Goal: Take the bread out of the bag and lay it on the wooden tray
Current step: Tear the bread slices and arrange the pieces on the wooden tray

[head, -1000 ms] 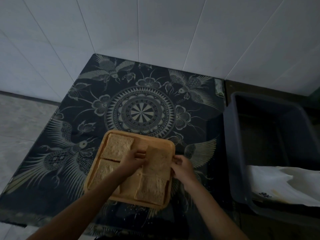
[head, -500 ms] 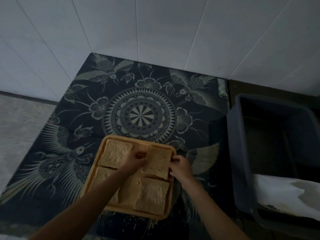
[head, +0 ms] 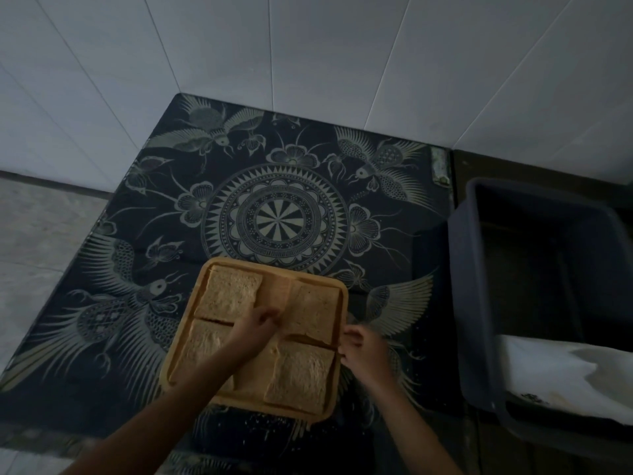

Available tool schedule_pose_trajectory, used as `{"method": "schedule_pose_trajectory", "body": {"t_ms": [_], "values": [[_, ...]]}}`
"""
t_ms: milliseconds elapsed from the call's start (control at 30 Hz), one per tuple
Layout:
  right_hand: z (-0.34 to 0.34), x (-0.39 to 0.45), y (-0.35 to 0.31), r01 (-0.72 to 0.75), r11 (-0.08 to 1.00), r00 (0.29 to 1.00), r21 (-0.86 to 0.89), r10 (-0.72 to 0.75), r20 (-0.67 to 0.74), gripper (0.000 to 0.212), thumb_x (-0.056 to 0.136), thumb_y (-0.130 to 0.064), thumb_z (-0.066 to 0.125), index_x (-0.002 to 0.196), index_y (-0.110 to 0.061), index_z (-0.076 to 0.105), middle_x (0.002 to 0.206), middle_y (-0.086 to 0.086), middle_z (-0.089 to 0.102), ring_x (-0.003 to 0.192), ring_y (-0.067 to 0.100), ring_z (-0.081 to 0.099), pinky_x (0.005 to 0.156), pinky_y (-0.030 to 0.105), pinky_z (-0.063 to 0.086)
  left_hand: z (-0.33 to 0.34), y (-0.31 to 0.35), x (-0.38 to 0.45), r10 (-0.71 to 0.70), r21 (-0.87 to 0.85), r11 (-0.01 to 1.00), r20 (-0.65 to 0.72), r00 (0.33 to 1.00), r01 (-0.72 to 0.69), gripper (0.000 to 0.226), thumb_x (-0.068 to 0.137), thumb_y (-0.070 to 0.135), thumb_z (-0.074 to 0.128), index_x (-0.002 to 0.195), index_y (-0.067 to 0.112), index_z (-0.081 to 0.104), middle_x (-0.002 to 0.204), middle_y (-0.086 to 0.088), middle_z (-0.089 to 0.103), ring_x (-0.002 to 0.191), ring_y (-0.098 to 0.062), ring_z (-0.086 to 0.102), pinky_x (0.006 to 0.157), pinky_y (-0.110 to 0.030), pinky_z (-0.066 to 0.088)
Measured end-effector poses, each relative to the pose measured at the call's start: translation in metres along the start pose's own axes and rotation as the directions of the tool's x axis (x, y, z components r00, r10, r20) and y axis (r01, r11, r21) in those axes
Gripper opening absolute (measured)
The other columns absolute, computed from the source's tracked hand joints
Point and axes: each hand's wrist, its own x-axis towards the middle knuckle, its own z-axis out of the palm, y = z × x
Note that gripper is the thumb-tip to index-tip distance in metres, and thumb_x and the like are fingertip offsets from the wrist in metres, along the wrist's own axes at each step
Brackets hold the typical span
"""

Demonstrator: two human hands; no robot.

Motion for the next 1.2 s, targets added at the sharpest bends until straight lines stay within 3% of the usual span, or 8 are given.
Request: {"method": "schedule_pose_trajectory", "body": {"t_ms": [200,300,367,467,500,633,967,1200], "values": [[0.009,-0.015,0.011,-0.043,0.999,0.999,0.013,0.042,0.007,0.011,0.102,-0.020,0.061,0.111,-0.023,0.066,0.106,-0.001,0.072,0.087,0.014,0.075,0.084,0.044,0.065,0.003,-0.008,-0.012,-0.027,-0.032,0.999,0.042,0.999,0.028,0.025,0.100,0.019,0.050,0.109,0.025,0.073,0.094,-0.004,0.075,0.085,-0.022,0.070,0.069,-0.029,0.052],[0.013,-0.018,0.012,-0.033,0.999,0.999,0.025,0.033,-0.001,0.023,0.101,-0.017,0.060,0.124,-0.016,0.065,0.102,-0.006,0.069,0.089,0.014,0.075,0.085,0.042,0.065,0.004,-0.015,-0.013,-0.045,-0.070,0.996,0.038,0.998,0.048,0.024,0.099,0.016,0.052,0.107,0.023,0.073,0.094,-0.008,0.074,0.089,-0.029,0.071,0.074,-0.034,0.053],[0.016,-0.019,0.011,-0.037,0.998,0.999,0.050,0.038,-0.010,0.029,0.101,-0.015,0.060,0.130,-0.011,0.063,0.106,0.001,0.070,0.091,0.016,0.074,0.082,0.036,0.065,0.006,-0.017,-0.014,-0.057,-0.108,0.992,0.034,0.998,0.060,0.023,0.098,0.015,0.054,0.109,0.026,0.072,0.096,-0.005,0.074,0.092,-0.026,0.070,0.078,-0.036,0.054],[0.020,-0.020,0.009,-0.049,0.995,0.998,0.085,0.051,-0.023,0.032,0.101,-0.013,0.061,0.133,-0.009,0.062,0.115,0.009,0.069,0.094,0.018,0.072,0.079,0.031,0.064,0.007,-0.019,-0.016,-0.055,-0.151,0.987,0.015,0.998,0.056,0.030,0.097,0.013,0.055,0.093,0.040,0.069,0.095,0.003,0.074,0.095,-0.021,0.069,0.078,-0.034,0.054],[0.021,-0.020,0.009,-0.053,0.994,0.998,0.096,0.055,-0.023,0.032,0.101,-0.013,0.061,0.133,-0.009,0.061,0.115,0.009,0.069,0.095,0.018,0.072,0.078,0.031,0.064,0.007,-0.020,-0.016,-0.055,-0.162,0.985,0.011,0.998,0.056,0.032,0.096,0.011,0.055,0.094,0.040,0.069,0.096,0.005,0.074,0.097,-0.019,0.069,0.080,-0.034,0.054],[0.024,-0.020,0.007,-0.050,0.994,0.998,0.102,0.053,-0.025,0.035,0.100,-0.014,0.061,0.135,-0.009,0.060,0.116,0.009,0.069,0.096,0.018,0.072,0.078,0.031,0.064,0.007,-0.025,-0.014,-0.063,-0.158,0.985,0.020,0.998,0.066,0.039,0.094,0.007,0.053,0.129,0.019,0.067,0.107,0.006,0.072,0.104,-0.018,0.067,0.094,-0.041,0.056],[0.027,-0.019,0.009,-0.036,0.997,0.999,0.067,0.038,-0.027,0.037,0.101,-0.016,0.061,0.137,-0.009,0.061,0.123,0.009,0.068,0.098,0.015,0.070,0.074,0.025,0.063,0.008,-0.028,-0.014,-0.033,-0.144,0.989,0.035,0.999,0.038,0.039,0.098,0.015,0.053,0.136,0.018,0.064,0.122,-0.003,0.072,0.115,-0.022,0.065,0.107,-0.052,0.050],[0.030,-0.019,0.011,-0.037,0.998,0.999,0.056,0.039,-0.026,0.037,0.101,-0.015,0.062,0.138,-0.009,0.061,0.121,0.006,0.065,0.102,0.016,0.069,0.070,0.022,0.063,0.009,-0.026,-0.016,-0.013,-0.152,0.988,0.024,1.000,0.017,0.035,0.100,0.016,0.053,0.132,0.020,0.066,0.108,0.008,0.071,0.109,-0.018,0.067,0.104,-0.046,0.052]]}}
